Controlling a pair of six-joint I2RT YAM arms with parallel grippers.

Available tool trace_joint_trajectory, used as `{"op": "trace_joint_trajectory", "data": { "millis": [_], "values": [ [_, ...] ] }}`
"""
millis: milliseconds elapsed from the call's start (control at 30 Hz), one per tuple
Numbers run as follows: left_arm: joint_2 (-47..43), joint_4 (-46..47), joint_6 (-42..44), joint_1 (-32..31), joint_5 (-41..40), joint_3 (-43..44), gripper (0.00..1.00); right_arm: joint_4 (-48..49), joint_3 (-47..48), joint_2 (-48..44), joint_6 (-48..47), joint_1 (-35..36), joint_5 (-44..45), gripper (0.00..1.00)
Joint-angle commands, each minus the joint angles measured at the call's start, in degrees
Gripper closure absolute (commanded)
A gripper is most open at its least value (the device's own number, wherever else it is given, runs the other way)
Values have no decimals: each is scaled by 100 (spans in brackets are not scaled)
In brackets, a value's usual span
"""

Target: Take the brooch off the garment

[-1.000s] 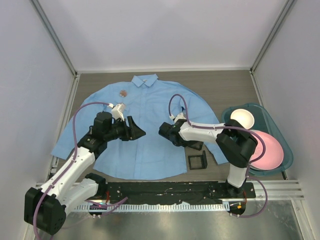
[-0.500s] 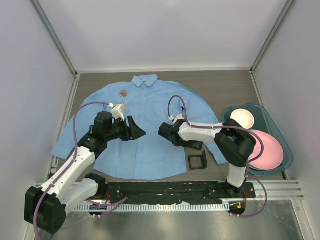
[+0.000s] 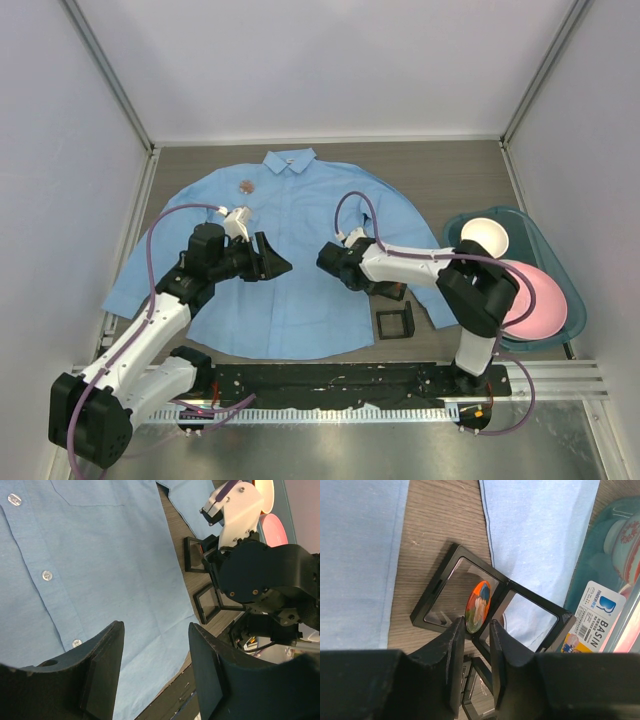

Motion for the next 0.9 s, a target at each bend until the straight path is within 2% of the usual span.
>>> {"op": "trace_joint_trajectory", "data": {
  "millis": [0,300,500,667,867],
  "values": [
    [-57,226,75,27,114,68,42,91,3,-445,-93,36,-243,68],
    [-30,216,31,27,79,182,40,556,-59,-1227,-357,45,-1025,59],
    [119,253,-645,202,-342,208,37,1891,-357,-2104,-287,18,-2025,57],
    [523,-178,-1137,563,-641,507,37,2797,-507,-2370,-58,-34,-2554,57],
    [1234,147,-1402,1178,-580,1191,37,3474,-657,-2642,188,-183,-3248,57]
  ]
}}
